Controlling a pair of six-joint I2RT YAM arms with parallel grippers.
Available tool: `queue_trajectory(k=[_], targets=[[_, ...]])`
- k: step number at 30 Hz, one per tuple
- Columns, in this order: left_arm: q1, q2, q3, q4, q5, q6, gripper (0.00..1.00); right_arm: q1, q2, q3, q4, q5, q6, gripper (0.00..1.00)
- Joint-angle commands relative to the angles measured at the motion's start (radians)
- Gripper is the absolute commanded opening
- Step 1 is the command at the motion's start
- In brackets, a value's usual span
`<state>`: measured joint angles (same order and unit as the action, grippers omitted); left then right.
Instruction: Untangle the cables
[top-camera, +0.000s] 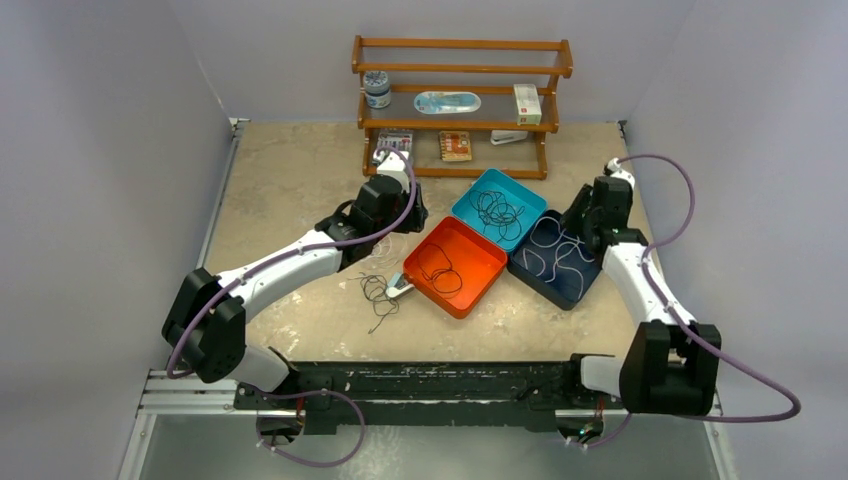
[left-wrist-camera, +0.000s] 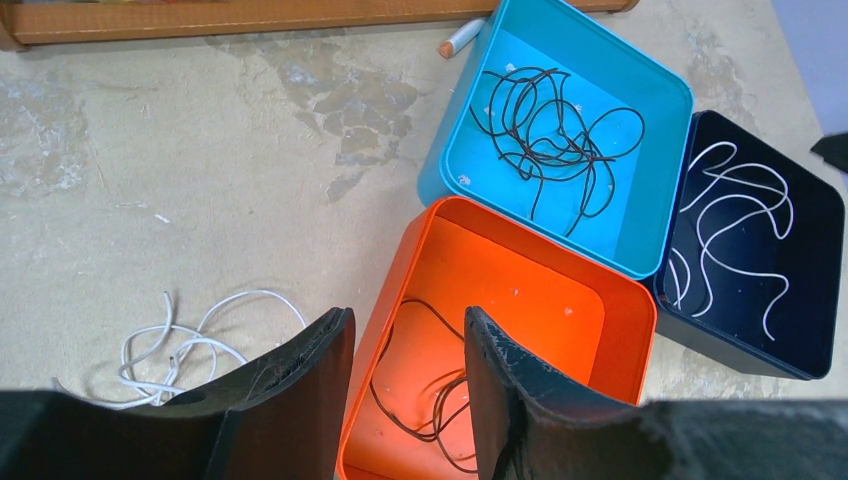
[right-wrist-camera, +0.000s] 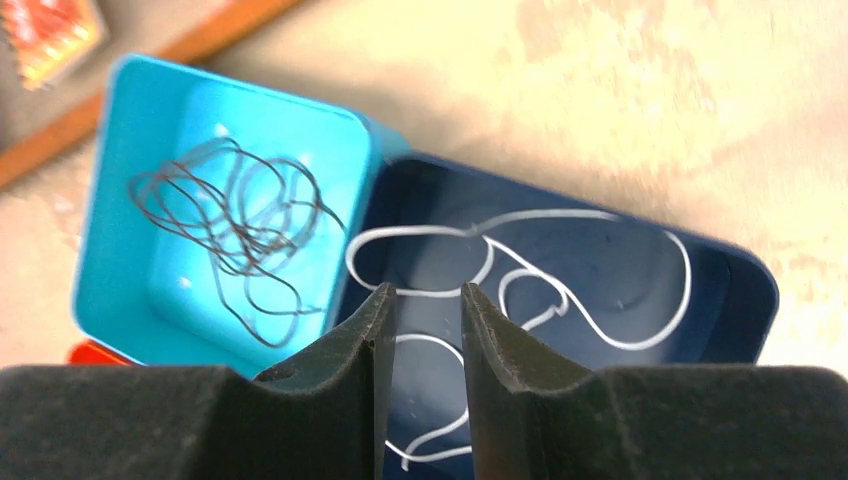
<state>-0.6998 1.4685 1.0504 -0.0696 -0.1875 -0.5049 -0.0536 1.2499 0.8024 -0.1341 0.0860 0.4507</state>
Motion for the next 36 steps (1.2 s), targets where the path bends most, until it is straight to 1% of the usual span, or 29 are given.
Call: queue_trajectory(k=[1, 7, 10, 15, 16, 18, 22, 26, 29, 31, 36], targets=[[0.01, -0.026, 0.018, 0.031, -0.006, 0.007, 0.44, -0.005, 0.053, 0.077, 0.087, -0.047, -0.018, 0.34], [0.011, -0.039, 0.02, 0.014, -0.02, 0.015, 0.44, -0.005, 0.227, 0.13, 0.109, -0.045, -0.055, 0.36], [0.012, -0.045, 0.017, 0.011, -0.026, 0.017, 0.44, -0.005, 0.294, 0.156, 0.088, -0.046, -0.087, 0.37], [0.013, -0.041, 0.02, 0.013, -0.023, 0.013, 0.44, -0.005, 0.343, 0.157, 0.088, -0.043, -0.116, 0.39], [0.013, -0.04, 0.019, 0.014, -0.022, 0.013, 0.44, -0.005, 0.35, 0.188, 0.089, -0.039, -0.116, 0.39], [0.013, -0.039, 0.02, 0.014, -0.022, 0.013, 0.44, -0.005, 0.362, 0.198, 0.087, -0.04, -0.117, 0.36], [0.013, -0.036, 0.022, 0.014, -0.024, 0.014, 0.44, -0.005, 0.351, 0.194, 0.084, -0.04, -0.113, 0.35], [0.013, -0.024, 0.028, 0.017, -0.015, 0.011, 0.44, -0.005, 0.306, 0.179, 0.07, -0.028, -0.11, 0.33], [0.013, -0.016, 0.032, 0.019, -0.013, 0.011, 0.44, -0.005, 0.252, 0.173, 0.076, -0.044, -0.109, 0.35], [0.013, -0.014, 0.034, 0.019, -0.013, 0.013, 0.44, -0.005, 0.216, 0.14, 0.086, -0.067, -0.11, 0.37], [0.014, -0.015, 0.032, 0.016, -0.016, 0.016, 0.44, -0.005, 0.188, 0.131, 0.084, -0.124, -0.113, 0.38]])
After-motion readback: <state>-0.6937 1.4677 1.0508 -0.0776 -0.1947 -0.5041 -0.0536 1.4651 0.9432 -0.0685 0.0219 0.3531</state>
